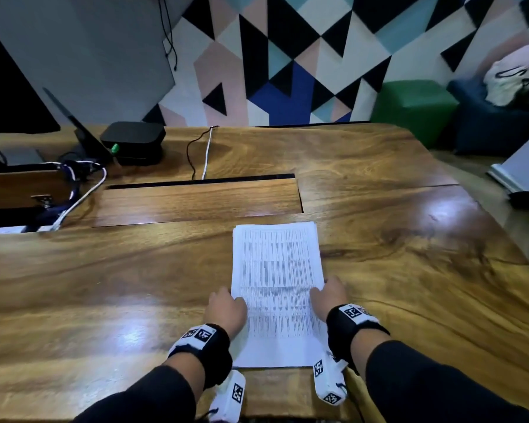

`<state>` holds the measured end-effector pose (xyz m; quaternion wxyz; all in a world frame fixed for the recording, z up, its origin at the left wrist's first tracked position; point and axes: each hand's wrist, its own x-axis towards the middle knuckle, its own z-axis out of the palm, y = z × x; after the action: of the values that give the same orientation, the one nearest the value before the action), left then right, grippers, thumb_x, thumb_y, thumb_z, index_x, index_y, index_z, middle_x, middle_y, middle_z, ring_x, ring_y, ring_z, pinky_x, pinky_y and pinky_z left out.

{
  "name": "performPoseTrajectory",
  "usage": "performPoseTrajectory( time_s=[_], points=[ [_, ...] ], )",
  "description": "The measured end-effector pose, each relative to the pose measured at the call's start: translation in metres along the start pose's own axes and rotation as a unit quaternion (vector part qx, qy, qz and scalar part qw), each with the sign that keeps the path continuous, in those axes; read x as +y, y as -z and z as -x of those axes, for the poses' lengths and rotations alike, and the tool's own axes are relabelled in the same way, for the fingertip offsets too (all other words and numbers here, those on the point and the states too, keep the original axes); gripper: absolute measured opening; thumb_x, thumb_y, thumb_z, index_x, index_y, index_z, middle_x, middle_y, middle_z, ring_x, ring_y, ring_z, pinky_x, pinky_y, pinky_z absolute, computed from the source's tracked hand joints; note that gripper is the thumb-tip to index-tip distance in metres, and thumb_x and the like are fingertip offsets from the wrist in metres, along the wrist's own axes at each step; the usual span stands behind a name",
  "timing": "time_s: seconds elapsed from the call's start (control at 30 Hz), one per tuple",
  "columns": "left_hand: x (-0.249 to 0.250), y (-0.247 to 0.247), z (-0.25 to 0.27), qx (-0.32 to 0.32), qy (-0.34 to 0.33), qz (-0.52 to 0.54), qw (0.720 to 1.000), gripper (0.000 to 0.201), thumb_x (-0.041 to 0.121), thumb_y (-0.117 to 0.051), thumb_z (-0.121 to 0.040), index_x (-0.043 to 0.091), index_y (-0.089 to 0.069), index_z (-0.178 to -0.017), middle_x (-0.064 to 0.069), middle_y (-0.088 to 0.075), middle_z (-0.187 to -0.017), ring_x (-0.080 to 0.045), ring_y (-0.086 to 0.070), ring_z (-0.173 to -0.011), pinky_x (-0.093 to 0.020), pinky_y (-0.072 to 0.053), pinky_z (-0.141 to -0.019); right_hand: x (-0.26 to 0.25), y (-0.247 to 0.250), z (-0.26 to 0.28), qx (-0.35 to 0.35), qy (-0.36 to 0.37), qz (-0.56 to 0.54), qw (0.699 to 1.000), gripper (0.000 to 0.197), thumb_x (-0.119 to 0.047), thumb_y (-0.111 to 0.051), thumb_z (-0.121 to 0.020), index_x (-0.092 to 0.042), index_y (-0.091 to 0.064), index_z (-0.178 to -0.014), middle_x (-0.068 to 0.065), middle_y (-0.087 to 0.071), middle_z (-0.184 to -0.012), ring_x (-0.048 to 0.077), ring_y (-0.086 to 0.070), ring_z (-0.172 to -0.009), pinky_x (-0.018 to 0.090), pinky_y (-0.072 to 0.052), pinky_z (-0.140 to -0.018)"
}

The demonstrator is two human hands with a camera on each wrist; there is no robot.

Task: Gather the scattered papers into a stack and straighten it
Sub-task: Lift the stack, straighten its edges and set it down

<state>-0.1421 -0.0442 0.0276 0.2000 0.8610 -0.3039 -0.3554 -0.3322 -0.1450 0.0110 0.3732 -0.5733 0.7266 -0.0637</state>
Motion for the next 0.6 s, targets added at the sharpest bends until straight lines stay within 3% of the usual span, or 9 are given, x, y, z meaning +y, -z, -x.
performPoseTrajectory(
  time_s=[0.1,0.23,0.33,0.43,0.53,0.6],
  points=[
    [0.005,0.003,0.002,-0.016,0.001,-0.038,0.999,0.045,0.020,-0.037,-0.085,0.002,-0.057,-0.121,-0.023,-0.054,-0.132,-0.039,-0.058,-0.107,-0.040,-0.049,-0.094,-0.002,0.002,-0.001,-0.013,0.005,0.027,1.000,0.039,-0.027,-0.050,-0.085,-0.007,-0.057,-0.118,0.012,-0.058,-0.126,0.032,-0.058,-0.112,0.041,-0.050,-0.096],
    [0.004,0.011,-0.001,-0.016,0.018,-0.015,1.000,0.044,0.015,-0.038,-0.083,-0.001,-0.058,-0.119,-0.019,-0.056,-0.128,-0.034,-0.059,-0.102,-0.035,-0.048,-0.085,-0.006,0.018,0.007,-0.026,-0.015,0.015,0.999,0.027,-0.025,-0.049,-0.088,-0.004,-0.061,-0.101,0.010,-0.064,-0.107,0.028,-0.062,-0.083,0.029,-0.050,-0.068],
    [-0.002,0.011,0.003,-0.052,0.005,0.039,0.998,0.034,0.013,-0.039,-0.079,0.001,-0.065,-0.097,-0.012,-0.068,-0.105,-0.029,-0.065,-0.090,-0.034,-0.054,-0.079,-0.007,0.023,0.018,-0.067,0.009,-0.002,0.998,0.024,-0.020,-0.049,-0.089,-0.001,-0.064,-0.092,0.010,-0.066,-0.089,0.023,-0.057,-0.069,0.025,-0.042,-0.055],
    [-0.005,0.007,0.012,-0.063,-0.007,0.081,0.995,0.023,0.007,-0.040,-0.082,0.010,-0.061,-0.074,-0.008,-0.068,-0.082,-0.027,-0.064,-0.079,-0.030,-0.048,-0.068,-0.004,0.023,0.034,-0.084,0.032,-0.032,0.995,0.021,-0.015,-0.046,-0.087,-0.008,-0.065,-0.086,0.009,-0.069,-0.088,0.024,-0.061,-0.071,0.026,-0.045,-0.060],
    [-0.008,0.009,0.014,-0.026,0.009,0.116,0.993,0.017,0.003,-0.041,-0.082,0.009,-0.052,-0.071,-0.008,-0.060,-0.077,-0.027,-0.055,-0.072,-0.030,-0.040,-0.063,0.004,0.021,0.038,-0.069,0.003,-0.024,0.997,0.018,-0.016,-0.047,-0.087,-0.009,-0.058,-0.074,0.008,-0.064,-0.087,0.028,-0.064,-0.082,0.027,-0.047,-0.066],
    [-0.009,0.009,0.014,-0.017,0.009,0.114,0.993,0.018,0.000,-0.041,-0.082,0.009,-0.046,-0.067,-0.007,-0.054,-0.071,-0.025,-0.048,-0.065,-0.030,-0.034,-0.058,0.008,0.016,0.037,-0.072,-0.014,-0.011,0.997,0.018,-0.018,-0.047,-0.084,-0.006,-0.060,-0.077,0.012,-0.066,-0.094,0.030,-0.066,-0.083,0.027,-0.048,-0.066]
  ],
)
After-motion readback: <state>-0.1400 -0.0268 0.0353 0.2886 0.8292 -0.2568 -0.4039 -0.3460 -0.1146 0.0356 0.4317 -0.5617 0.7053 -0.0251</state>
